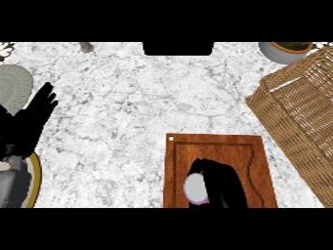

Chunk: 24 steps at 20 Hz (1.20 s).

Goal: Pick the can from the cutting board and place it in the basket

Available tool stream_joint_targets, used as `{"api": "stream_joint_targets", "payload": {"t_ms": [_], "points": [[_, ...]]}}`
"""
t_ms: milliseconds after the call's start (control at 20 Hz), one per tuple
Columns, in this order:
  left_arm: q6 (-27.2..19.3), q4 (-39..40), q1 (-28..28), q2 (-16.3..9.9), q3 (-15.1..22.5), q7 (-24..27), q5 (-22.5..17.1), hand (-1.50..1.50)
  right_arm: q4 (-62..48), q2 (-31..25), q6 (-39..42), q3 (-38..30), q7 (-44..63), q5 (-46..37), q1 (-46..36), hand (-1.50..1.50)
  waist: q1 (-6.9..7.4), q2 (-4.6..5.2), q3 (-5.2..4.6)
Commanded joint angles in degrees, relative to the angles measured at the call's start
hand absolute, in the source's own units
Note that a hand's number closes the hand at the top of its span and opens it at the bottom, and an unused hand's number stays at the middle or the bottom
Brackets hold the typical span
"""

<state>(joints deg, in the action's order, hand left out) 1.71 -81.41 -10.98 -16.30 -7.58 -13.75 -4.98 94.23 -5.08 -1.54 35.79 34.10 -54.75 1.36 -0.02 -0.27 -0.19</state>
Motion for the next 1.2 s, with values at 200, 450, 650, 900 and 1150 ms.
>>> {"api": "stream_joint_targets", "payload": {"t_ms": [200, 450, 650, 900, 1150], "points": [[0.3, 0.3, -2.0, 1.3, 1.5, 0.4, 0.3, 0.0, -12.4, 5.0, -13.3, -8.5, 25.8, 0.4, -15.5, 1.5, 3.04, 1.33, 0.21], [0.0, 2.1, -4.3, 2.4, 3.2, 0.6, 1.7, 0.0, -25.7, 5.0, -18.3, -7.8, 36.4, 3.1, -30.9, 1.5, 4.6, 1.56, 0.22], [0.8, 1.9, -3.6, 1.4, 2.9, 0.4, 1.7, 0.0, -31.0, 5.0, -27.5, -6.9, 36.3, 7.2, -35.5, 1.5, 4.97, 1.32, 0.29], [0.9, 3.3, -4.7, 1.8, 2.7, 0.6, 1.4, 0.0, -26.6, 5.1, -40.2, -6.7, 33.3, 4.1, -42.1, 1.5, 4.66, 0.89, 0.23], [-0.3, 0.9, -3.1, 1.7, 2.4, -1.8, 1.6, 0.0, -30.9, 5.1, -43.9, -5.2, 40.2, -6.0, -49.9, 1.5, 3.72, -0.04, 0.13]]}}
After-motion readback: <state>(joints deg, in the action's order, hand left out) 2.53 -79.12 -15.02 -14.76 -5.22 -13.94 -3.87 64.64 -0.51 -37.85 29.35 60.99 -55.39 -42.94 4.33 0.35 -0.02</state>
